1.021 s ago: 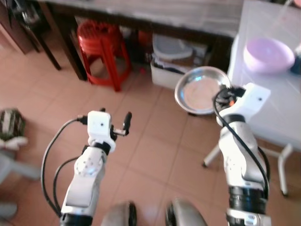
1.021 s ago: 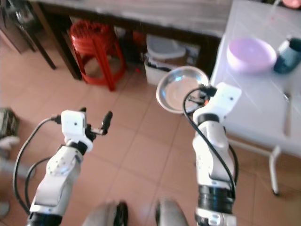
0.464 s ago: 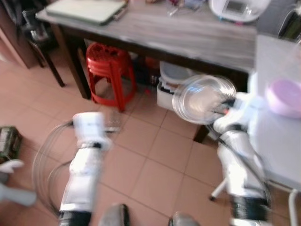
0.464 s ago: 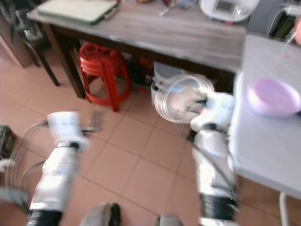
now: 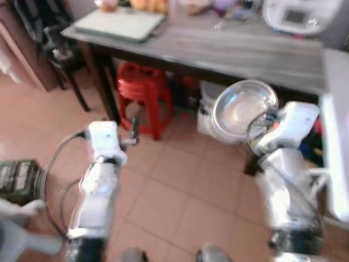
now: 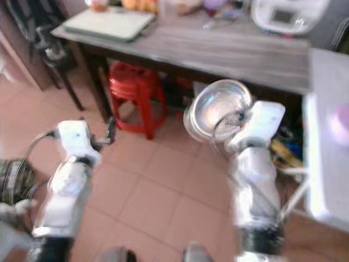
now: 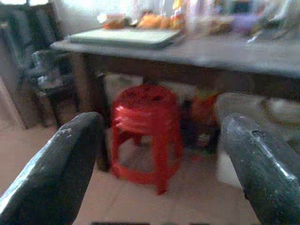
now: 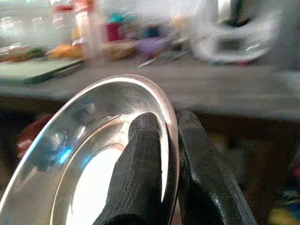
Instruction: Setting the table
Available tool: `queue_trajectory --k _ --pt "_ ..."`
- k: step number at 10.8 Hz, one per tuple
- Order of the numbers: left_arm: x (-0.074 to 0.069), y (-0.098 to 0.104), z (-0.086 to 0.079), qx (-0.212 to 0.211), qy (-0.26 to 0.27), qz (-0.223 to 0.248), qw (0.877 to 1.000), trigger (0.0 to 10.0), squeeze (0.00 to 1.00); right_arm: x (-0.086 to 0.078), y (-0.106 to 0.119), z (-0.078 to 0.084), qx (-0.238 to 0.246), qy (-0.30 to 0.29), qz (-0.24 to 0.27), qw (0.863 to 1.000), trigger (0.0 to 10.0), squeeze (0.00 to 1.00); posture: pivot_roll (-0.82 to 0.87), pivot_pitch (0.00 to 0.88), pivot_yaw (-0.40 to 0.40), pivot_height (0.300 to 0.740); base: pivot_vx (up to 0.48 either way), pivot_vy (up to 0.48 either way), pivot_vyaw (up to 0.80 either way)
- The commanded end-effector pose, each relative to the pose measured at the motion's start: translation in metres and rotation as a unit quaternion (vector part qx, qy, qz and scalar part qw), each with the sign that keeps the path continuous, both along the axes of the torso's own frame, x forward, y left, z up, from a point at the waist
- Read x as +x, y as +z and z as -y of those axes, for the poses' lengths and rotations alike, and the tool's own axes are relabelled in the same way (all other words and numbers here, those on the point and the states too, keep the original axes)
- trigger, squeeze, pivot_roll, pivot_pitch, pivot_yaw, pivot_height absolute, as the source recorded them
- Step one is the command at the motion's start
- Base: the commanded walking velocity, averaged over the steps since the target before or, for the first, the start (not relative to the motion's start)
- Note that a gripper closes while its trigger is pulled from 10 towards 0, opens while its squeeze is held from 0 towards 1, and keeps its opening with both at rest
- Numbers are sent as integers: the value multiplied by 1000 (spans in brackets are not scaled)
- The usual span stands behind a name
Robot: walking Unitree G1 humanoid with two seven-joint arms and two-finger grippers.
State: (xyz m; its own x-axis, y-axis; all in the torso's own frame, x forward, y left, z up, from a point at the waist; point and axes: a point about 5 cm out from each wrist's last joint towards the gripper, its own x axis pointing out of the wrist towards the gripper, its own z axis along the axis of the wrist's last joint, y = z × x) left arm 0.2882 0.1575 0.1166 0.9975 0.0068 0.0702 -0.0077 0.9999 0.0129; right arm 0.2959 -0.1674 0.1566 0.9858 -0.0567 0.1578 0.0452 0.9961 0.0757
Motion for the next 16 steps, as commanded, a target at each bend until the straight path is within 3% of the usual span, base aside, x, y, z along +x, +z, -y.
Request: queue_trajectory --k 1,4,8,10,16 --pt "4 3 12 -7 -20 7 1000 10000 0 -3 8 10 -8 -17 16 1000 10000 0 -65 140 18 740 454 0 -800" --pt "2 -3 20 -16 -36 -8 999 10000 0 2 3 0 2 -10 10 1000 10000 0 -64 144 30 740 467 0 -800" --pt "-1 -6 18 -25 -23 -7 999 10000 0 -4 -2 1 -3 -9 1 1000 10000 0 -61 144 17 740 466 0 -800" --pt "0 -4 23 -40 -43 -8 998 10000 0 -4 1 -1 -2 -9 3 1000 10000 0 -69 156 26 740 437 0 -644" --pt "1 -2 24 -45 -38 -11 998 10000 0 -4 6 -1 -16 -3 13 1000 10000 0 -75 174 27 740 314 361 0"
